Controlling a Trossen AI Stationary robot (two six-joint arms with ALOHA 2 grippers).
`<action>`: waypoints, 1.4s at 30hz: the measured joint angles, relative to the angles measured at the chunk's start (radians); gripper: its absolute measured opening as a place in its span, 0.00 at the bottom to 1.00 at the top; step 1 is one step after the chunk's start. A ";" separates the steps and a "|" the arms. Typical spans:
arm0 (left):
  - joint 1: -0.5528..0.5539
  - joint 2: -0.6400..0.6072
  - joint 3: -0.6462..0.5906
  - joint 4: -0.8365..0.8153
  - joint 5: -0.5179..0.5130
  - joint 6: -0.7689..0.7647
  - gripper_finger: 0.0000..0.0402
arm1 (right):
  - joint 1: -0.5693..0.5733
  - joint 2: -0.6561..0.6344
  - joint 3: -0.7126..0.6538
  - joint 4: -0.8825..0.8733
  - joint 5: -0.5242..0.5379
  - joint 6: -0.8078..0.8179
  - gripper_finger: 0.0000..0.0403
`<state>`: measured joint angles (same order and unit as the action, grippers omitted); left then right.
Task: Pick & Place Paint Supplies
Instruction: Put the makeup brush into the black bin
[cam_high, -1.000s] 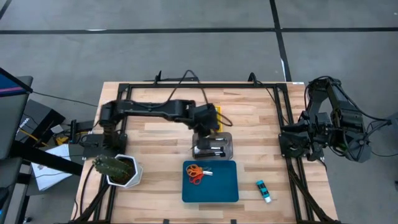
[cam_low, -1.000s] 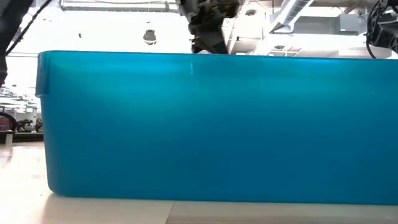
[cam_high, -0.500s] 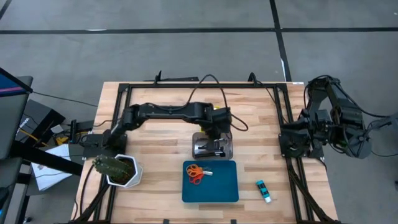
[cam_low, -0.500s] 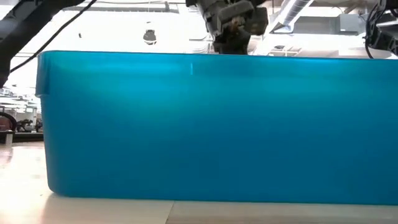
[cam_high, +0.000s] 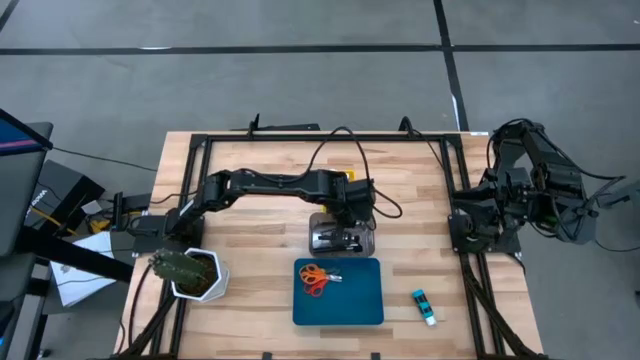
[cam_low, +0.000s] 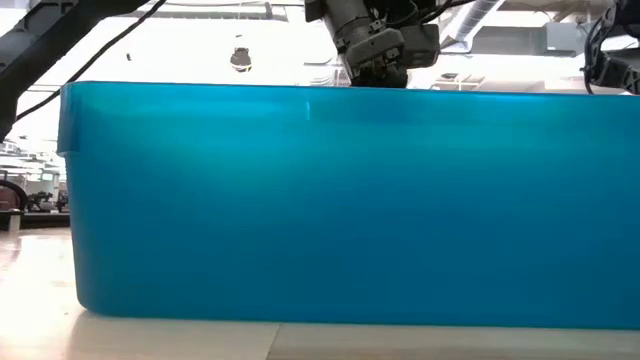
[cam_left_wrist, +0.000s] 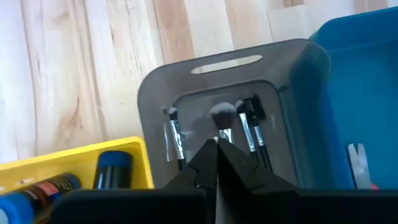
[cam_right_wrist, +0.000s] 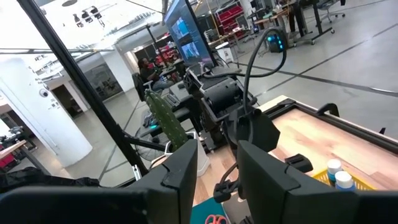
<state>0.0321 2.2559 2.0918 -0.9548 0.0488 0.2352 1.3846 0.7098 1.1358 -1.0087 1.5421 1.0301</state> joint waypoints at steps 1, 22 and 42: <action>0.001 0.000 0.000 0.000 -0.001 0.007 0.00 | 0.000 -0.001 0.000 -0.005 -0.001 0.000 0.28; 0.009 0.010 -0.135 0.135 0.003 0.048 0.00 | 0.000 -0.004 0.000 -0.009 0.000 0.002 0.28; 0.010 0.010 -0.210 0.356 0.004 0.068 0.00 | 0.000 -0.005 0.000 -0.008 0.000 0.006 0.28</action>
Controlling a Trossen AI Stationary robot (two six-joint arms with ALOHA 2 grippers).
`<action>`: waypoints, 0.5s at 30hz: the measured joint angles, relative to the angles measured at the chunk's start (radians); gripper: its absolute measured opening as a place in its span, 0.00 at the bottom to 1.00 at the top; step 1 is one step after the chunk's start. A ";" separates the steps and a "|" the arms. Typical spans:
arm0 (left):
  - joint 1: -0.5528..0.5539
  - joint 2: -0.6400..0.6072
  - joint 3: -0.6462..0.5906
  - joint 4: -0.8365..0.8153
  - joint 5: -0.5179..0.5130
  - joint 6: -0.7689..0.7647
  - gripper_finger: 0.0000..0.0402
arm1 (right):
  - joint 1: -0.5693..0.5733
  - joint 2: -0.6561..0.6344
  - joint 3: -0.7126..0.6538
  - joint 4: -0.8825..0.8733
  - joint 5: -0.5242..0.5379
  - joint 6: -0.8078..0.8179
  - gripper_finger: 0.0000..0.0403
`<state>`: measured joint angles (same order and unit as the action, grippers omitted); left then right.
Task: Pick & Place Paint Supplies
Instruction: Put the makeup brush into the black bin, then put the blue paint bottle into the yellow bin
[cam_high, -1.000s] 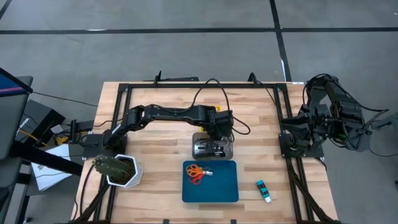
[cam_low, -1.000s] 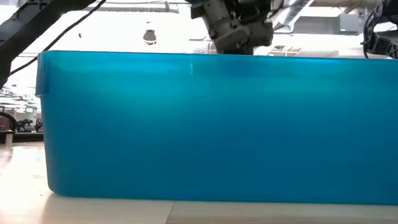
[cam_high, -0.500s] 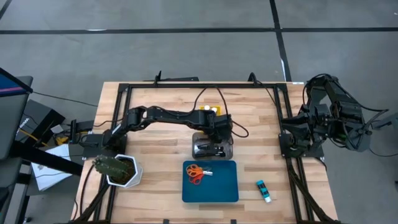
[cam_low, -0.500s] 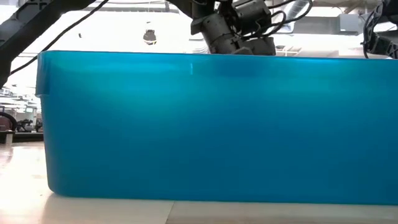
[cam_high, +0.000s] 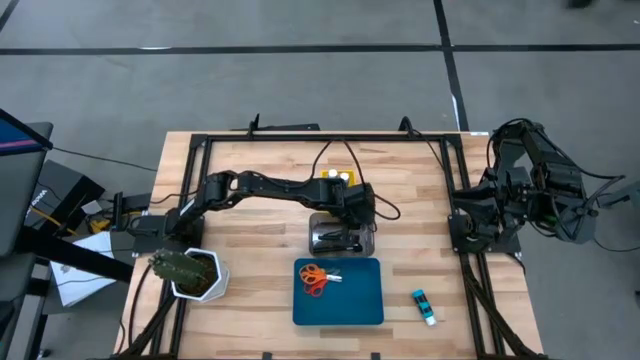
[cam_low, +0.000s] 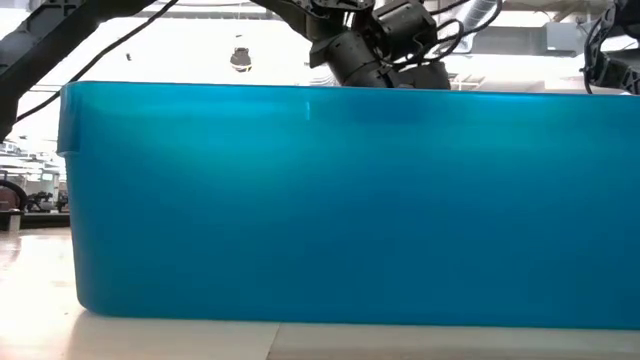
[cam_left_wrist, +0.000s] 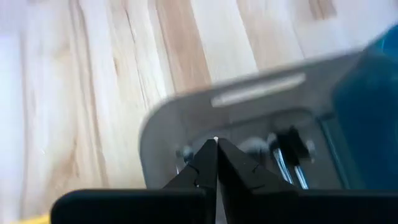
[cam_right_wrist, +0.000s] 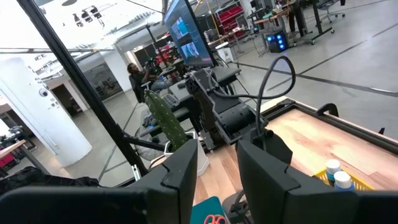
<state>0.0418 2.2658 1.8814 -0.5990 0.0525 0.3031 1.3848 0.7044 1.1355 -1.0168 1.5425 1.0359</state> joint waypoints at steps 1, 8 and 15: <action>0.000 0.000 0.000 0.016 0.000 0.000 0.00 | 0.000 -0.001 0.000 0.000 0.000 0.001 0.28; -0.003 0.000 0.000 0.032 0.000 0.007 0.06 | 0.000 0.000 0.000 0.001 -0.011 0.012 0.28; -0.001 0.000 0.000 0.032 0.000 0.034 0.22 | 0.000 0.000 0.000 0.000 -0.021 0.012 0.28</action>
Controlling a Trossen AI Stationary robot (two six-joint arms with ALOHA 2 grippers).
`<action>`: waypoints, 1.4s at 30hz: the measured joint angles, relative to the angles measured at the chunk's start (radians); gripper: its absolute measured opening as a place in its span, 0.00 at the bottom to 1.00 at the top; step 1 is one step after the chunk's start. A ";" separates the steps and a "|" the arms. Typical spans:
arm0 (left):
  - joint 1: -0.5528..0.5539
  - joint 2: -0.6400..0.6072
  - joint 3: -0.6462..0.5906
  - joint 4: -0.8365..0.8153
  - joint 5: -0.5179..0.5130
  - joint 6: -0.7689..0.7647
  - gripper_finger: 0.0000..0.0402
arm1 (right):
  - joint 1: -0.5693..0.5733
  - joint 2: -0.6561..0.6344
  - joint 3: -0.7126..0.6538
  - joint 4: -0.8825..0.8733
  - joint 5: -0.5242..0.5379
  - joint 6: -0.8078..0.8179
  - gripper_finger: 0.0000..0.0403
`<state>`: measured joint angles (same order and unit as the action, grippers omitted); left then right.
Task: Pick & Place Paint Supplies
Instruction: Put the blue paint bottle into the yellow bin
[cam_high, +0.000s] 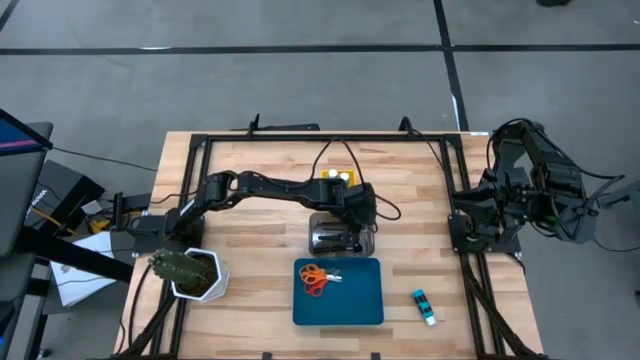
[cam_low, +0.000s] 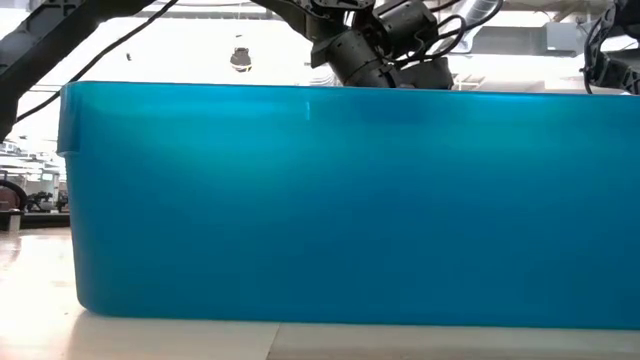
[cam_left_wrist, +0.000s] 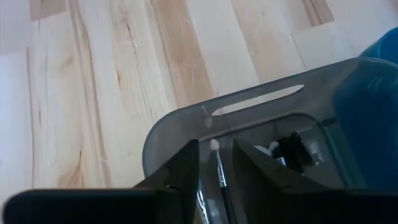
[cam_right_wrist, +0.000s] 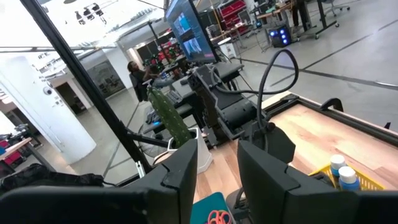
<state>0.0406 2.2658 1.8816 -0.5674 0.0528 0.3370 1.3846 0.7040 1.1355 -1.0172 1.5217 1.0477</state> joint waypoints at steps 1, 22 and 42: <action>0.000 0.000 0.000 0.000 0.000 0.000 0.25 | 0.000 -0.001 0.000 -0.001 -0.001 0.000 0.28; 0.000 -0.285 0.001 -0.049 -0.070 -0.188 0.31 | 0.000 -0.051 0.000 -0.022 -0.006 0.045 0.28; -0.152 -0.657 0.001 -0.446 -0.177 -0.448 0.38 | -0.054 0.061 0.000 -0.220 -0.251 0.552 0.28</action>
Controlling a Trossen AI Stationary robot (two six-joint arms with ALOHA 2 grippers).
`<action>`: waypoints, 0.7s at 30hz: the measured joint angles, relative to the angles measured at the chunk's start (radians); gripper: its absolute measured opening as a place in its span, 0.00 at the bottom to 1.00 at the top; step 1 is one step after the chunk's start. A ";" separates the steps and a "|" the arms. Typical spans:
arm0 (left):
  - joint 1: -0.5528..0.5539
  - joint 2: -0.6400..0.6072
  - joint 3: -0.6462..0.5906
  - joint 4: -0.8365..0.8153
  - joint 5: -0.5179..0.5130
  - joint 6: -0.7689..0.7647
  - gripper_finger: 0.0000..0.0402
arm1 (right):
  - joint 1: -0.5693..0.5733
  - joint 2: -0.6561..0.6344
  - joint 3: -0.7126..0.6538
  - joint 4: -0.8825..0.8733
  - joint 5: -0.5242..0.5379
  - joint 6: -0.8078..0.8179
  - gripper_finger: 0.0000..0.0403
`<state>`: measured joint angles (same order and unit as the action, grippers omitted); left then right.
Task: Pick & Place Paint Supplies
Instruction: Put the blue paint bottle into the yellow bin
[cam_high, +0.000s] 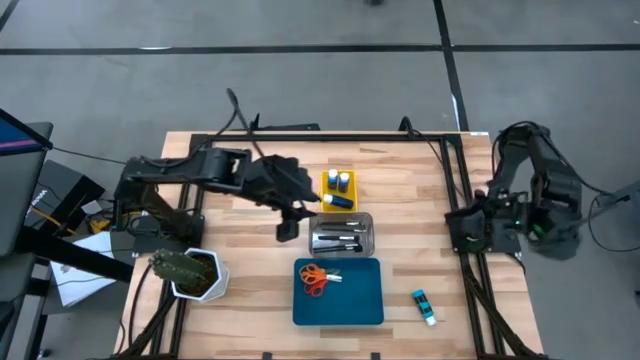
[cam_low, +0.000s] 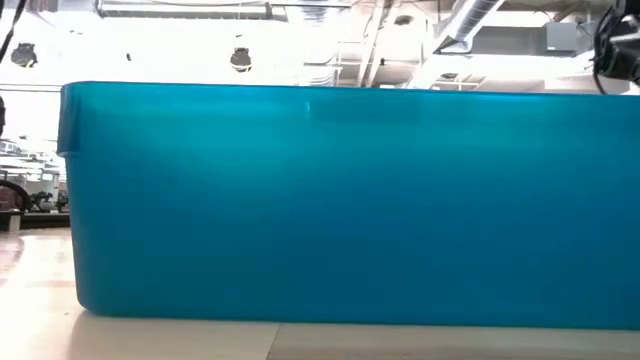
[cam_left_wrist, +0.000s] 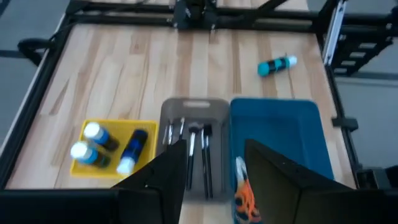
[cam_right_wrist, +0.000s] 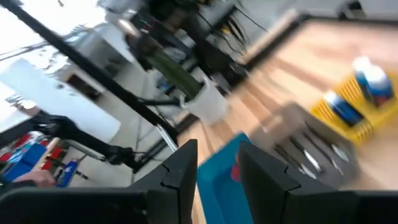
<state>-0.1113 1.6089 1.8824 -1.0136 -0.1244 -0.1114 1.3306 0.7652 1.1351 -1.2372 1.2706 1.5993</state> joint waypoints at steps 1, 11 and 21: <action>-0.010 -0.009 0.000 -0.021 -0.011 -0.004 0.38 | -0.016 0.016 0.000 -0.036 -0.033 0.067 0.28; -0.081 -0.040 0.000 -0.163 -0.090 -0.006 0.38 | -0.196 0.254 0.000 -0.178 -0.521 0.441 0.28; -0.088 -0.092 -0.148 -0.194 -0.112 -0.024 0.38 | -0.295 0.535 0.000 0.041 -0.776 0.549 0.28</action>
<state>-0.1997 1.5168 1.7341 -1.2079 -0.2363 -0.1351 1.0351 1.3005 1.1355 -1.1961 0.4950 2.1485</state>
